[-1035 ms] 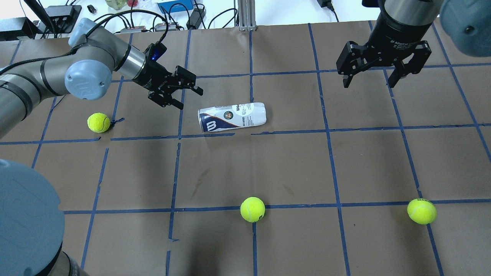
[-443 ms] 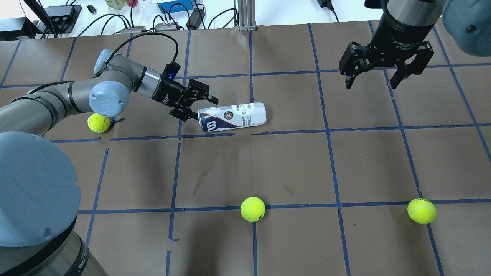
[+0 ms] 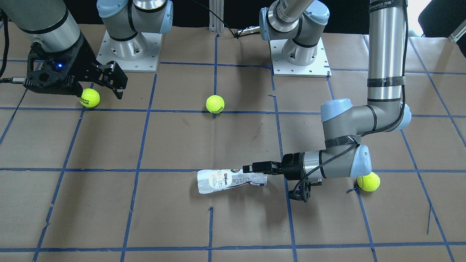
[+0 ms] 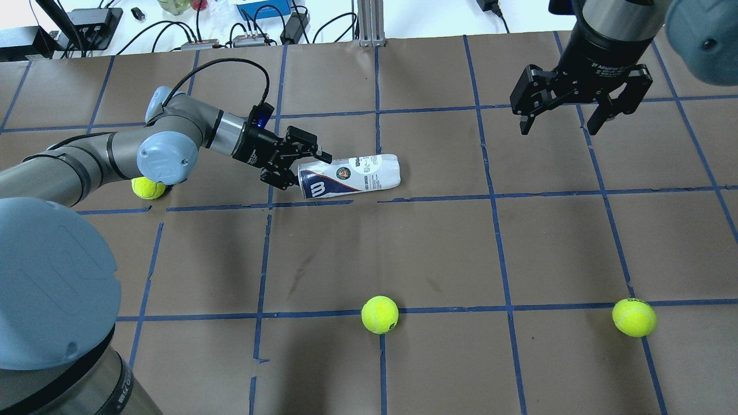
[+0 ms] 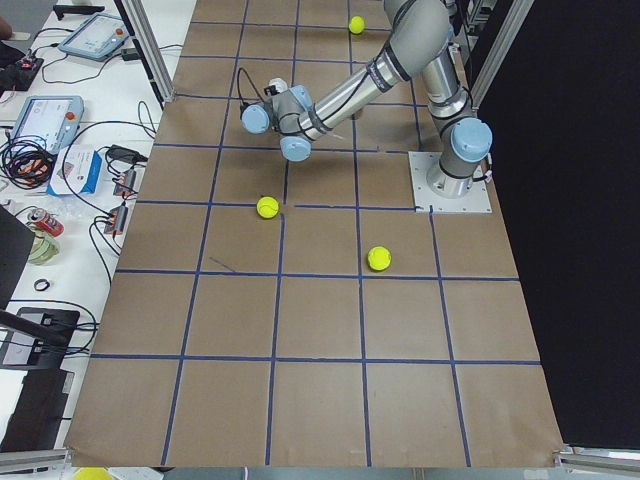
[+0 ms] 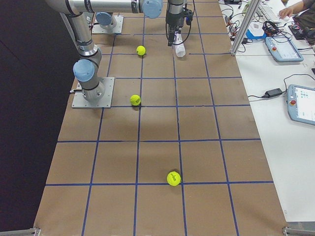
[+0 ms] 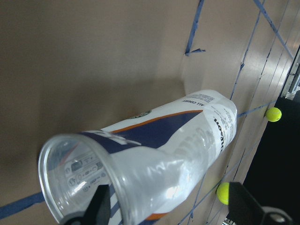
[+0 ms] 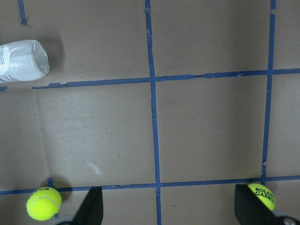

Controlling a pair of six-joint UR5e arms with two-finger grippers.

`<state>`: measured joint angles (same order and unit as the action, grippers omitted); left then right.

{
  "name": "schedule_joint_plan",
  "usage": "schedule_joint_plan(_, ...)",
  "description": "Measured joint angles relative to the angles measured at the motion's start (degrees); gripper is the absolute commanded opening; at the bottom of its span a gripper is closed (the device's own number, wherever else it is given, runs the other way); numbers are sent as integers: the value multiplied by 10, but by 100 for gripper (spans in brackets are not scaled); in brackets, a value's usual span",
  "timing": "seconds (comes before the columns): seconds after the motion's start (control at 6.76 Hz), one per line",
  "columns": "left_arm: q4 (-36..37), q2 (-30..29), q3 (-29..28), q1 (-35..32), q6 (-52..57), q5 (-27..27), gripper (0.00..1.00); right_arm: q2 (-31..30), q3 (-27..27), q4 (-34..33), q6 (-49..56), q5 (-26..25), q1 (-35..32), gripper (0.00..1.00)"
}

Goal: Lift up tennis ball bucket
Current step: 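Close the left gripper on the can's open end and lift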

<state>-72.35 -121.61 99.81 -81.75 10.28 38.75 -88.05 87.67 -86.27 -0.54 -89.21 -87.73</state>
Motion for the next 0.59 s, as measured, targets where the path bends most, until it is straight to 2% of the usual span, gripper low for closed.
schedule_joint_plan(0.15,0,4,-2,0,0,-1,28,0,0,1,0,0,0,100)
schedule_joint_plan(0.44,0,20,-6,-1,-5,-19,7,1,0,1,-1,0,0,100)
schedule_joint_plan(0.59,-1,33,-8,-2,-11,-29,0,1,0,2,-1,0,0,100)
